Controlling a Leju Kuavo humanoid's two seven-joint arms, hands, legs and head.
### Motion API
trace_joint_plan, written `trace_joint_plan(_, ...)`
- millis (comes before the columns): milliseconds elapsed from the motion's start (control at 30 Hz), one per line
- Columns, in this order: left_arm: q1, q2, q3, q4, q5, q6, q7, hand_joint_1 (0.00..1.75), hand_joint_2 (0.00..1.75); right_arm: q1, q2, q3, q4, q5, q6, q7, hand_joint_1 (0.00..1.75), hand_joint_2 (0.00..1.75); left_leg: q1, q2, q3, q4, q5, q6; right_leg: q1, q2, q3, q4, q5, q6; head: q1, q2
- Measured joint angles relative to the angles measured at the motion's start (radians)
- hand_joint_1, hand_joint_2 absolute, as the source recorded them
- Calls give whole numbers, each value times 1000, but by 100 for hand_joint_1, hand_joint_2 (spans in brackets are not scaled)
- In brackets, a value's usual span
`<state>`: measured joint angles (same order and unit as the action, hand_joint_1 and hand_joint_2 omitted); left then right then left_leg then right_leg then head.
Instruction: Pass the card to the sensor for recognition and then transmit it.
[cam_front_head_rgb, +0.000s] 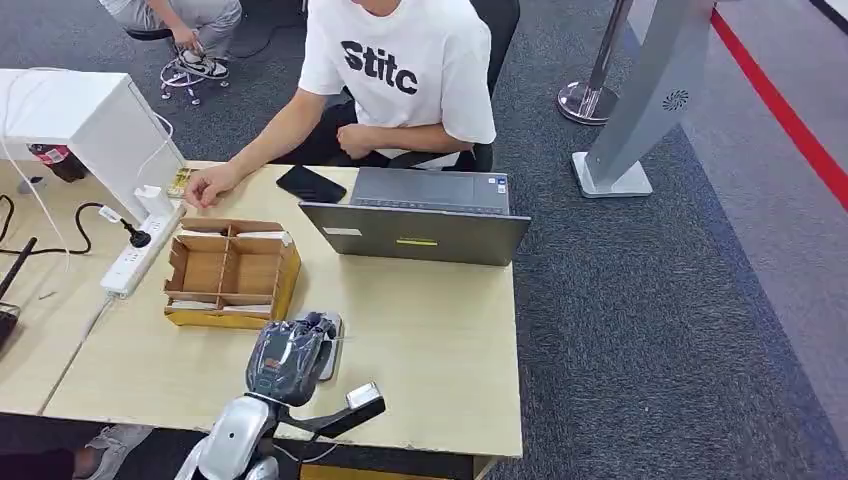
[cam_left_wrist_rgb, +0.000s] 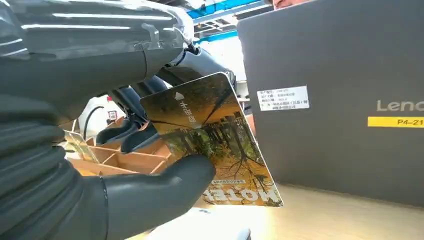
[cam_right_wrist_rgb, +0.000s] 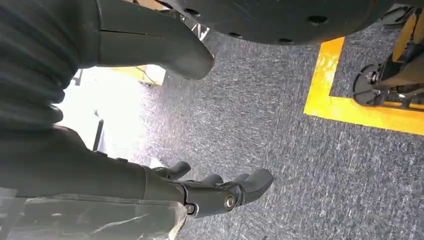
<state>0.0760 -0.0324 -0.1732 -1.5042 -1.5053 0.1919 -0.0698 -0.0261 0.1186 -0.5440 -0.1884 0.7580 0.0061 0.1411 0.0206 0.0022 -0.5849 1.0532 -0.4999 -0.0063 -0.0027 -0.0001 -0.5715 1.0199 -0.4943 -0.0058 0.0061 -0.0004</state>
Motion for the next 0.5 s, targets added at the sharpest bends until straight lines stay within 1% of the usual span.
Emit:
trace_joint_plan(200,4,0,24,6,1,-13,7,175,175,0,2,-10,0,10,0,1,0,175,0,0,0,0,0,0,0,0,0,0,0,0,0,0)
trace_joint_plan(500,4,-7,90,29,8,-14,15,175,175,0,3,-26,0,29,2,6,0,175,0,0,0,0,0,0,0,0,0,0,0,0,0,0)
